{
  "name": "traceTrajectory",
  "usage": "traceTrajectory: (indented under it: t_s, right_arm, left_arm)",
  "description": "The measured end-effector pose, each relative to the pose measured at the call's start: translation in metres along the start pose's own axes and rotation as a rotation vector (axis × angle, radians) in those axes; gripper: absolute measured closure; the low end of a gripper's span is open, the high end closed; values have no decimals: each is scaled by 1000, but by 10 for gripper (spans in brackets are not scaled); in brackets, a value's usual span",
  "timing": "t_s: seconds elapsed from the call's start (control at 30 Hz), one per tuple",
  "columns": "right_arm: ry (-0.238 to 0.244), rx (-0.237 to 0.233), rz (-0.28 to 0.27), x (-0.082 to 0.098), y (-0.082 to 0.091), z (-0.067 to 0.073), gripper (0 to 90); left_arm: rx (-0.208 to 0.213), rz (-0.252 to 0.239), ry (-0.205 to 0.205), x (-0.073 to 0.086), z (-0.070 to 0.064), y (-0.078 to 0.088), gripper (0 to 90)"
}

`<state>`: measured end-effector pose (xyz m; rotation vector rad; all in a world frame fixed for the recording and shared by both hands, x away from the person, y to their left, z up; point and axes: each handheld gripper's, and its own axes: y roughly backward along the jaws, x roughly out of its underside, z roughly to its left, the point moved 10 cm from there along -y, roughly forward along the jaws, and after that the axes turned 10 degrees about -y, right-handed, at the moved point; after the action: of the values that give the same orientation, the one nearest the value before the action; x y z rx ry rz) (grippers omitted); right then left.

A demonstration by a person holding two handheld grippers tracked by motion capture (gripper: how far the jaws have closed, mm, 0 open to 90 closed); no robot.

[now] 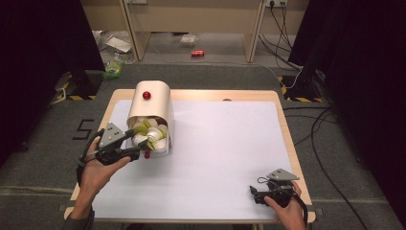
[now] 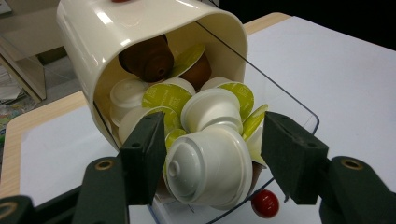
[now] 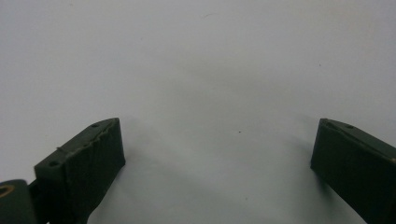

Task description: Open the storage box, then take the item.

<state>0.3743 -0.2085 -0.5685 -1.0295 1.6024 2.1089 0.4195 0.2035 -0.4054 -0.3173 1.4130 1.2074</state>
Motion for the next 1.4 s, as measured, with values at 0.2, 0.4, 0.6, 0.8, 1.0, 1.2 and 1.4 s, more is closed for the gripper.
traceTrajectory:
  t_s: [0.2,0.4,0.6,0.8,1.0,1.2,1.4]
  right_arm:
    - [0,1,0,0,0,0,30]
    - [-1,1,0,0,0,0,30]
    - [0,0,0,0,0,0,30]
    - [0,0,0,0,0,0,30]
    - [5,0,1,0,0,0,29]
    - [1,0,2,0,0,0,29]
    - [6,1,1,0,0,0,29]
  left_arm:
    - [-6,23,5,5,2,-6,398]
    - [-7,42,6,12,2,-11,394]
    - [-5,49,6,13,2,-13,398]
    - [-6,49,1,14,2,-13,402]
    - [-2,43,-7,14,1,-14,424]
    - [-7,41,-17,14,1,-13,431]
    - [-15,36,-28,12,1,-10,436]
